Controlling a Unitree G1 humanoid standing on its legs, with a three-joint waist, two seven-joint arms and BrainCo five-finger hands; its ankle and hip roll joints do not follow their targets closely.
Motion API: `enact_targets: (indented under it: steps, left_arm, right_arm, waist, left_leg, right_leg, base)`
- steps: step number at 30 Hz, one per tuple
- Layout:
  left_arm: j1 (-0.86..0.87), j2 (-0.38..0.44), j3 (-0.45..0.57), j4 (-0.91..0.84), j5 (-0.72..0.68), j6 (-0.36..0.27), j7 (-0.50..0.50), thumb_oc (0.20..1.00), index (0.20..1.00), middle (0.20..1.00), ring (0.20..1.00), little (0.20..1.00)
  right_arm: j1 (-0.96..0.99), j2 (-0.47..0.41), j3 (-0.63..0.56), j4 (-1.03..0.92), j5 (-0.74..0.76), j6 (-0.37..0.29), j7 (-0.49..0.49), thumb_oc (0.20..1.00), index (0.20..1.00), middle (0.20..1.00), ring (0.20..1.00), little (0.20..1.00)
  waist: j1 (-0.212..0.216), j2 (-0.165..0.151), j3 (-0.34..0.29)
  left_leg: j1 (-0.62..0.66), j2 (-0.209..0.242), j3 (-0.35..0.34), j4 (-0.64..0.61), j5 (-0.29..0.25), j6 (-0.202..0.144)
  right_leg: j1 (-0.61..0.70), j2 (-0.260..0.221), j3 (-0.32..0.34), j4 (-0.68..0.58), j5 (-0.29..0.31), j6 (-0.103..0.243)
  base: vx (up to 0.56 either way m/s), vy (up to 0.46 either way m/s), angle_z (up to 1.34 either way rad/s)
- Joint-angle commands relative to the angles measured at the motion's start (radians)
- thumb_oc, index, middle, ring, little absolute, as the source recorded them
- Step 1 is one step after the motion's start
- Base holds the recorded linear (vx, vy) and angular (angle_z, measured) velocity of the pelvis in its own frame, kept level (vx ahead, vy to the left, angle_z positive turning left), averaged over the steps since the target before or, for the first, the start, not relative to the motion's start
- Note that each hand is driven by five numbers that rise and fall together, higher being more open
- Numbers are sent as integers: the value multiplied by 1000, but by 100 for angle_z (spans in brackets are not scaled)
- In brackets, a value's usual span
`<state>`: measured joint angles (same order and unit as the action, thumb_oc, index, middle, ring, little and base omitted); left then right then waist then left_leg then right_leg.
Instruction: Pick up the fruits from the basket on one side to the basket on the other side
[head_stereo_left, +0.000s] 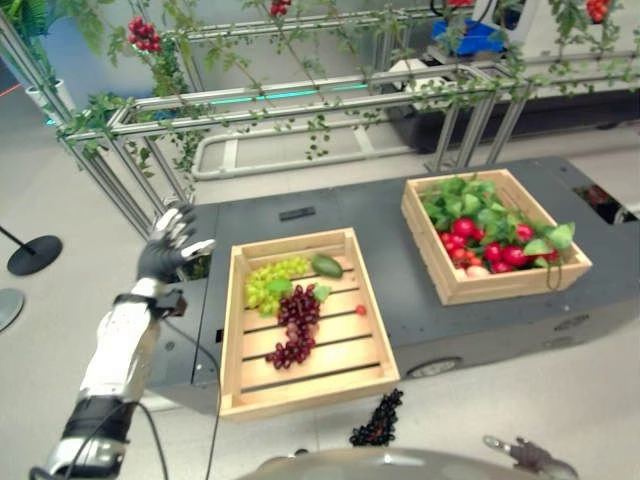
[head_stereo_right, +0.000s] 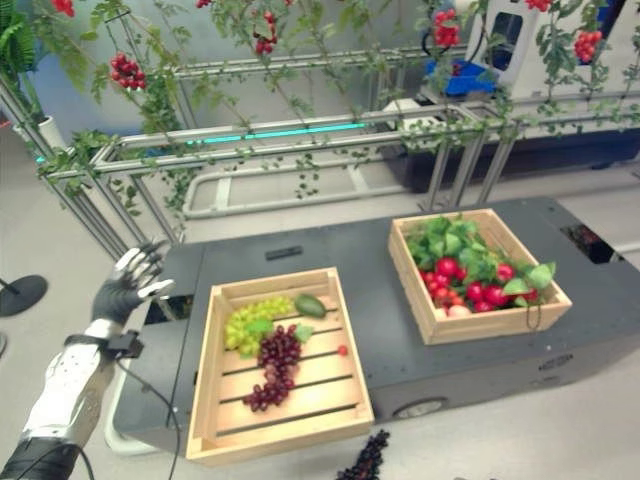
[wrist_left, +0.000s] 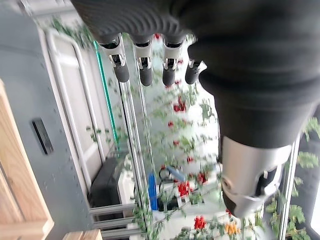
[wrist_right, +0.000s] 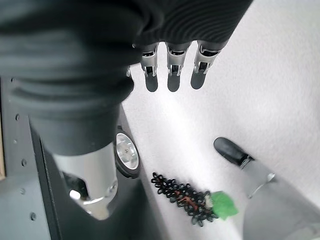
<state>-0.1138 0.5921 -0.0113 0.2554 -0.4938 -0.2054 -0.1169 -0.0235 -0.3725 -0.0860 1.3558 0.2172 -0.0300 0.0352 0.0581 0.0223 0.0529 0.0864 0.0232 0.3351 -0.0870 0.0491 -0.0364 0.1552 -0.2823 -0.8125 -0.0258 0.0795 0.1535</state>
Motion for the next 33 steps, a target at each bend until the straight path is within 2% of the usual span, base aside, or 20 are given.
enact_targets:
  steps: [1,9,18,23,33]
  left_arm:
    - [-105,-10,3,-21,68,-26,10,1000,1000,1000,1000,1000]
    - [-180,-49,-86,104,230,31,51,1000,1000,1000,1000,1000]
    - [-203,-122,-140,325,280,64,79,1000,1000,1000,1000,1000]
    - [-203,-130,-157,366,296,68,94,1000,1000,1000,1000,1000]
    - [-236,-133,-201,424,370,85,113,1000,1000,1000,1000,1000]
  right_arm:
    - [-71,8,42,42,1,-6,-11,1000,1000,1000,1000,1000]
    - [-75,9,52,42,-7,0,-22,1000,1000,1000,1000,1000]
    - [-83,7,70,21,-8,5,-41,1000,1000,1000,1000,1000]
    - [-97,14,82,-2,-3,-1,-53,1000,1000,1000,1000,1000]
    - [-114,17,101,-20,11,-9,-73,1000,1000,1000,1000,1000]
  waist:
    - [1,-13,6]
    - [-22,-10,8]
    - [-56,-13,34]
    - [-74,-18,53]
    - [-95,-32,97]
  left_leg:
    - [22,29,46,10,-39,-52]
    - [25,33,68,10,-39,-50]
    - [-2,39,95,10,-33,-51]
    - [-30,44,113,11,-27,-51]
    - [-57,62,127,17,-24,-55]
  right_leg:
    - [-9,-46,18,28,44,34]
    - [-19,-40,31,24,48,32]
    - [-77,-32,71,18,54,30]
    - [-130,-20,107,23,48,25]
    - [-189,0,139,38,32,14]
  base:
    - [20,-7,-14]
    - [22,-8,-9]
    - [16,-7,-10]
    - [14,-15,-21]
    - [27,-24,-10]
